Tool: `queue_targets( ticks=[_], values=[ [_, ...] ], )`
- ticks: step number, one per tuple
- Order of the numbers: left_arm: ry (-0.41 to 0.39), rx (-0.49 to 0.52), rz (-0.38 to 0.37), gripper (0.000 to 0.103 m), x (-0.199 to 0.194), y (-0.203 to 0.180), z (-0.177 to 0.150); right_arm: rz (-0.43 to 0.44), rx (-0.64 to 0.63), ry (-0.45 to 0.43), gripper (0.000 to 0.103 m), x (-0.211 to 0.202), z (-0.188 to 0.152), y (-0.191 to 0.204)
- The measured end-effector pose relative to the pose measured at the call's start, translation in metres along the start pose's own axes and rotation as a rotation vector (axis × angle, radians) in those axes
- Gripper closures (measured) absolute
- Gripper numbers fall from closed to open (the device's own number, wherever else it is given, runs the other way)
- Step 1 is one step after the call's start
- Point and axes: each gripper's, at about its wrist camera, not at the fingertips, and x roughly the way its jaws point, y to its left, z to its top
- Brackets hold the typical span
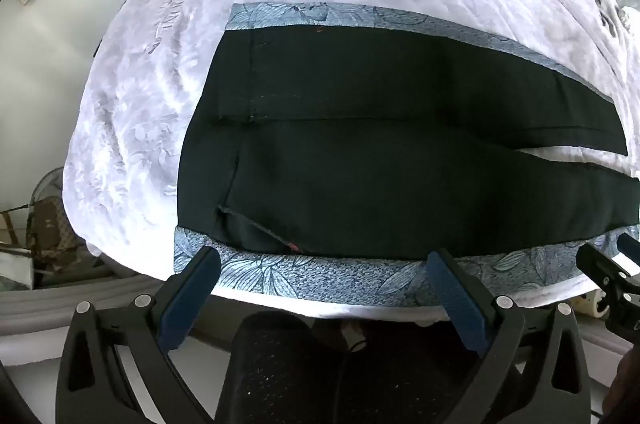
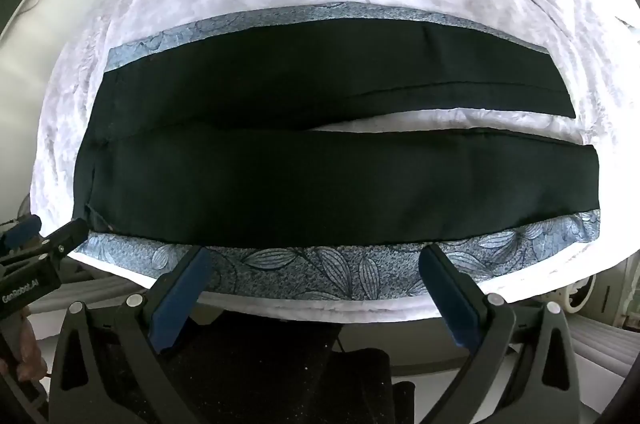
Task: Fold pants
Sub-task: 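Move both grippers toward the grey patterned waistband edge of the black trousers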
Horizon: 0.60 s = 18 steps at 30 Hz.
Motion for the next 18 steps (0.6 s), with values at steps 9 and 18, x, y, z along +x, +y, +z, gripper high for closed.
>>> queue_targets(
  ticks=[9, 18],
  values=[
    [0.0, -0.02, 0.013, 0.0, -0.0005, 0.0054, -0.0043, 0.003, -0.007, 0.005, 0.0, 0.0021, -0.0055, 0.0053],
    [0.008, -0.017, 0.02, 0.0, -0.0009, 0.0091, -0.0068, 0.0, -0.017, 0.009, 0.0, 0.0025, -0.0081, 0.0078]
  ],
)
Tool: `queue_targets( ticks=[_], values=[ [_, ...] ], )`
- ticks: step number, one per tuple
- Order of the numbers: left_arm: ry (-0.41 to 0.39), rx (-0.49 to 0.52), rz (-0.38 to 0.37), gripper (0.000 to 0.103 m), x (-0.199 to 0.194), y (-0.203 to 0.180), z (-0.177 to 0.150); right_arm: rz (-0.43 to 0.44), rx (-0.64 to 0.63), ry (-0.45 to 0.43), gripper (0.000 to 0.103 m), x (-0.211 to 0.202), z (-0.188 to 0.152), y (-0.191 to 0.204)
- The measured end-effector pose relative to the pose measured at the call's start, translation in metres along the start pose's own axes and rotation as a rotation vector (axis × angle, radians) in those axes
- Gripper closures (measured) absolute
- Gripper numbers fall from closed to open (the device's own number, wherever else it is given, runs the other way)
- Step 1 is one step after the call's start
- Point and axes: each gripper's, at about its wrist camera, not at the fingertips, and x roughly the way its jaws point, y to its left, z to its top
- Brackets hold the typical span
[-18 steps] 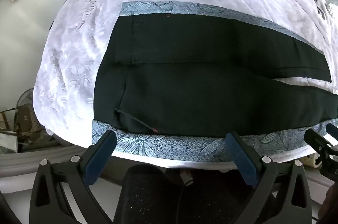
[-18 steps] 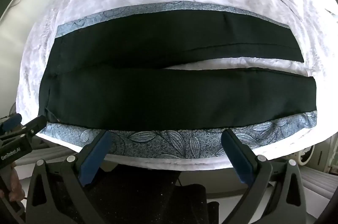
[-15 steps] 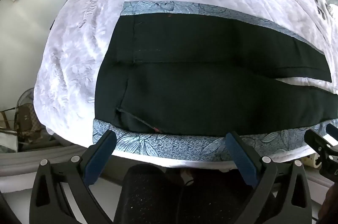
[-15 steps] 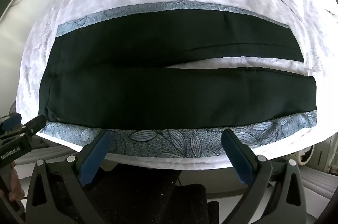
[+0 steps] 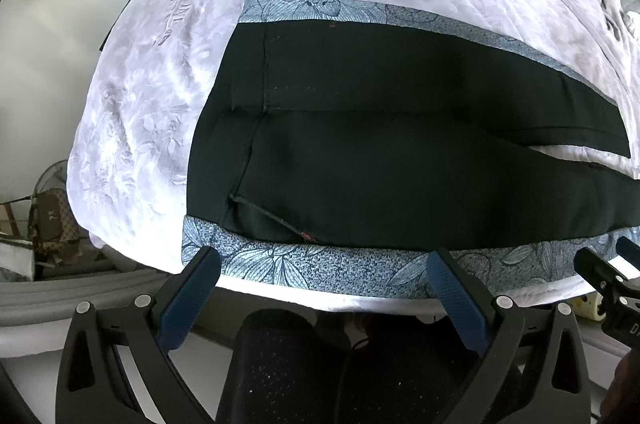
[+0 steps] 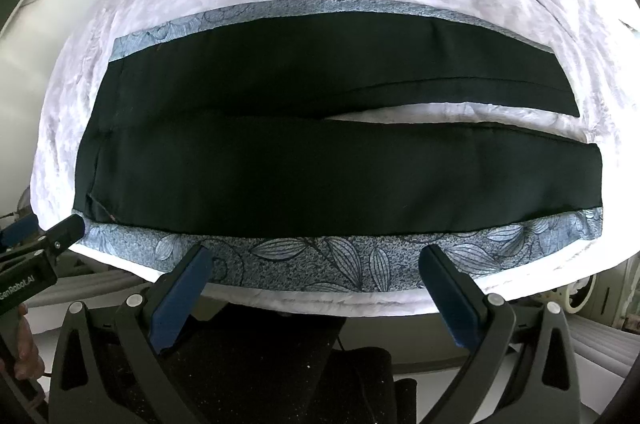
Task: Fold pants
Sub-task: 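Move both grippers toward the grey patterned waistband edge of the black trousers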
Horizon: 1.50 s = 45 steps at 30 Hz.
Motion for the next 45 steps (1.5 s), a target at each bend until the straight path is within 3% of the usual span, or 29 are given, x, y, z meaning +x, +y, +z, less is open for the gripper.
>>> queue_targets(
  ticks=[11, 18, 23, 45],
  values=[
    [-0.002, -0.014, -0.059, 0.0, 0.002, 0.002, -0.004, -0.001, 0.001, 0.002, 0.0, 0.001, -0.002, 0.002],
    [-0.026, -0.012, -0.023, 0.0, 0.004, 0.003, -0.008, -0.003, 0.0, 0.004, 0.0, 0.001, -0.003, 0.002],
    [-0.056, -0.024, -0.048, 0.0, 0.005, 0.005, -0.008, -0.005, -0.001, 0.008, 0.0, 0.004, -0.007, 0.004],
    [0.028, -0.042, -0.047, 0.0, 0.033, 0.009, -0.013, -0.02, 0.011, 0.047, 0.0, 0.021, -0.007, -0.001]
  ],
)
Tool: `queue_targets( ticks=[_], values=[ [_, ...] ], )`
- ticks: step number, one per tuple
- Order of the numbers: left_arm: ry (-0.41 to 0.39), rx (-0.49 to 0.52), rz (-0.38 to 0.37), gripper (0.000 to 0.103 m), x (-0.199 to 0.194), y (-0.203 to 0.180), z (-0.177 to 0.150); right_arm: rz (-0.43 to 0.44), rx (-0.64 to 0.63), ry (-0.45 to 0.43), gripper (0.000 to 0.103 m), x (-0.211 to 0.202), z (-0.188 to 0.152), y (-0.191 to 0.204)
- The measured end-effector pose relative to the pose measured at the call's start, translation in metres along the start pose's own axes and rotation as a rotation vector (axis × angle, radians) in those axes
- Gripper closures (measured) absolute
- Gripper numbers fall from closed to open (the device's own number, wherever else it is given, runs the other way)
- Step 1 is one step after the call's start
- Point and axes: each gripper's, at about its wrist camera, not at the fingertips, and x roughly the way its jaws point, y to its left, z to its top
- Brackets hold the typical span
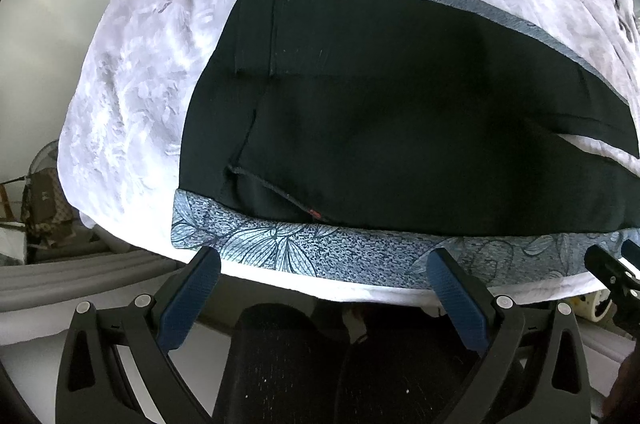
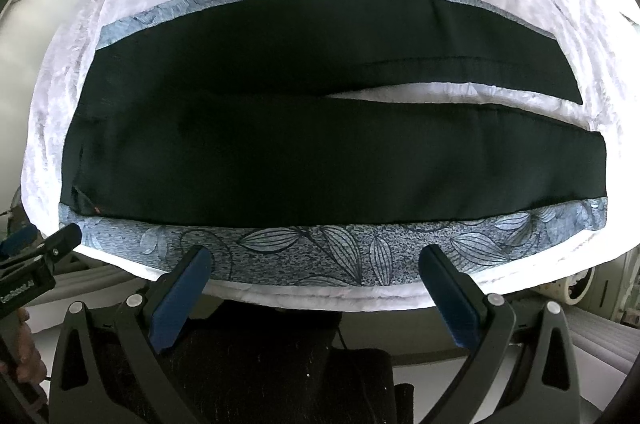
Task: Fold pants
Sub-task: 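Move both grippers toward the grey patterned waistband edge of the black trousers, then grasp the waistband edge with both grippers and lift it off the bed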
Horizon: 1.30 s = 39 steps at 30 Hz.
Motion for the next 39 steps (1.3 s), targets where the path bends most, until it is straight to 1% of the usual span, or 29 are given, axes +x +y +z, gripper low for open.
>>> queue_targets(
  ticks=[10, 14, 19, 22, 23, 25, 27, 28, 29, 30, 31, 32, 34, 36, 39],
  values=[
    [0.015, -0.009, 0.009, 0.0, 0.021, 0.001, 0.002, -0.005, 0.006, 0.04, 0.0, 0.024, 0.0, 0.002],
    [0.012, -0.002, 0.015, 0.0, 0.026, 0.0, 0.002, -0.008, 0.007, 0.042, 0.0, 0.028, 0.0, 0.003],
    [0.037, -0.012, -0.009, 0.0, 0.029, 0.0, 0.003, -0.004, 0.011, 0.045, 0.0, 0.029, 0.001, 0.003],
    [0.025, -0.014, -0.002, 0.0, 0.03, 0.0, 0.004, 0.002, 0.013, 0.039, 0.0, 0.029, 0.0, 0.003],
    [0.017, -0.017, 0.001, 0.0, 0.03, 0.001, 0.005, 0.019, 0.019, 0.031, 0.0, 0.029, 0.001, 0.002],
    [0.015, -0.032, -0.025, 0.0, 0.033, 0.005, 0.007, 0.09, 0.048, 0.018, 0.0, 0.029, 0.002, -0.005],
    [0.033, -0.053, -0.084, 0.0, 0.039, 0.012, 0.009, 0.237, 0.12, 0.004, 0.001, 0.031, -0.001, -0.019],
    [0.038, -0.069, -0.134, 0.004, 0.041, 0.017, 0.01, 0.312, 0.163, 0.005, 0.004, 0.033, -0.004, -0.027],
    [0.037, -0.083, -0.164, 0.01, 0.042, 0.021, 0.01, 0.402, 0.211, 0.013, 0.016, 0.038, -0.009, -0.037],
    [0.044, -0.095, -0.196, 0.021, 0.045, 0.026, 0.01, 0.479, 0.251, 0.028, 0.037, 0.044, -0.015, -0.046],
    [0.055, -0.1, -0.215, 0.022, 0.048, 0.029, 0.01, 0.544, 0.287, 0.052, 0.043, 0.052, -0.022, -0.054],
    [0.063, -0.111, -0.239, 0.022, 0.05, 0.033, 0.01, 0.604, 0.324, 0.083, 0.043, 0.061, -0.031, -0.061],
    [0.07, -0.135, -0.28, 0.022, 0.054, 0.041, 0.008, 0.673, 0.366, 0.12, 0.043, 0.075, -0.048, -0.071],
    [0.069, -0.151, -0.293, 0.022, 0.057, 0.048, 0.007, 0.699, 0.381, 0.148, 0.043, 0.085, -0.06, -0.071],
    [0.078, -0.16, -0.288, 0.022, 0.061, 0.051, 0.005, 0.732, 0.407, 0.166, 0.043, 0.103, -0.066, -0.071]
  ],
)
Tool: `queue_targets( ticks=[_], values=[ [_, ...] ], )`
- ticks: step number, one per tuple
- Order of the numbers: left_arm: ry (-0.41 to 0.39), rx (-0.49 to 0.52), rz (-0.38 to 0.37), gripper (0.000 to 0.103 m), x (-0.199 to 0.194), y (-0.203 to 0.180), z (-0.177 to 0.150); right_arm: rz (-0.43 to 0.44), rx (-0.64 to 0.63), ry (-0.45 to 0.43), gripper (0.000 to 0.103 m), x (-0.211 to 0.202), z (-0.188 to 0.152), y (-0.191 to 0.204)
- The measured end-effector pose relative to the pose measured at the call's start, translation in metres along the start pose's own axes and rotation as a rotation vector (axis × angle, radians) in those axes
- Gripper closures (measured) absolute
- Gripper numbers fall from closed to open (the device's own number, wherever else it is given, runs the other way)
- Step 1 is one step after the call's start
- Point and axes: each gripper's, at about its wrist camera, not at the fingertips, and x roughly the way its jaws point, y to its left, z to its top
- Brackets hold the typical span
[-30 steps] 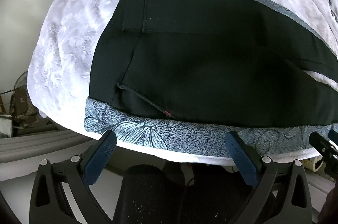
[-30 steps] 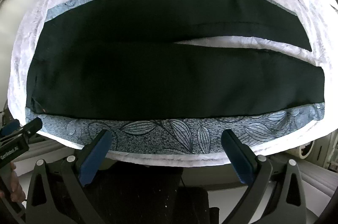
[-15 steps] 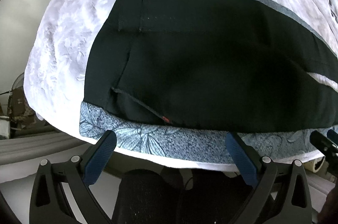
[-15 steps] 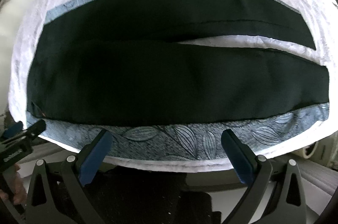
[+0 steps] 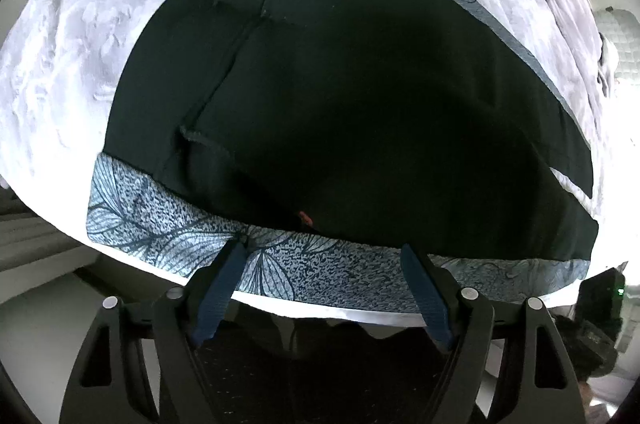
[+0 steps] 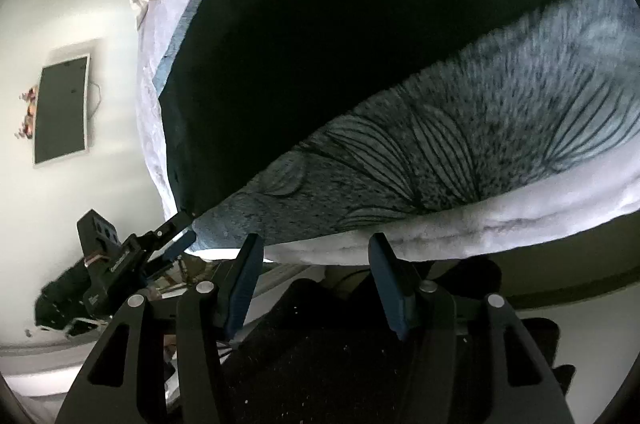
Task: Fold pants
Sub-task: 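Grasp the waistband edge with both grippers and lift it off the bed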
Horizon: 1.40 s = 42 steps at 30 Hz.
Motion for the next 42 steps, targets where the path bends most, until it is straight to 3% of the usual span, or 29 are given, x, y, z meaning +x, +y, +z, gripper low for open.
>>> queue_targets(
  ticks=[8, 11, 15, 21, 24, 29, 30, 31, 32, 33, 34, 41, 42],
  values=[
    [0.008, -0.011, -0.03, 0.022, 0.002, 0.002, -0.007, 0.228, -0.005, -0.005, 0.043, 0.03, 0.014, 0.013],
    [0.006, -0.06, -0.101, 0.022, -0.003, 0.014, -0.011, 0.304, -0.019, 0.043, 0.043, 0.054, 0.014, 0.029],
    [-0.01, -0.126, -0.15, 0.022, -0.01, 0.034, -0.019, 0.342, -0.057, 0.11, 0.043, 0.091, 0.025, 0.071],
    [-0.037, -0.242, -0.27, 0.022, -0.017, 0.067, -0.036, 0.435, -0.117, 0.065, 0.043, 0.075, 0.037, 0.12],
    [-0.032, -0.323, -0.351, 0.022, -0.01, 0.077, -0.041, 0.445, -0.139, 0.076, 0.043, 0.067, 0.035, 0.129],
    [-0.121, -0.452, -0.4, 0.022, -0.001, 0.095, -0.013, 0.404, -0.153, 0.103, 0.043, 0.068, 0.035, 0.137],
    [-0.138, -0.467, -0.392, 0.022, -0.001, 0.097, -0.006, 0.392, -0.157, 0.109, 0.043, 0.069, 0.033, 0.134],
    [-0.149, -0.468, -0.354, 0.031, 0.0, 0.098, 0.002, 0.38, -0.16, 0.113, 0.043, 0.068, 0.033, 0.127],
    [-0.145, -0.461, -0.33, 0.041, 0.001, 0.098, 0.006, 0.368, -0.158, 0.114, 0.043, 0.069, 0.032, 0.124],
    [-0.123, -0.446, -0.306, 0.062, 0.004, 0.096, 0.011, 0.357, -0.153, 0.11, 0.043, 0.068, 0.031, 0.117],
    [-0.097, -0.419, -0.296, 0.07, 0.008, 0.095, 0.014, 0.343, -0.147, 0.104, 0.043, 0.064, 0.029, 0.107],
    [-0.075, -0.342, -0.224, 0.071, 0.007, 0.085, 0.011, 0.225, 0.05, 0.003, 0.044, 0.032, 0.024, 0.023],
    [-0.067, -0.334, -0.207, 0.071, 0.009, 0.081, 0.015, 0.225, 0.094, -0.016, 0.059, 0.028, 0.025, 0.013]
  ],
)
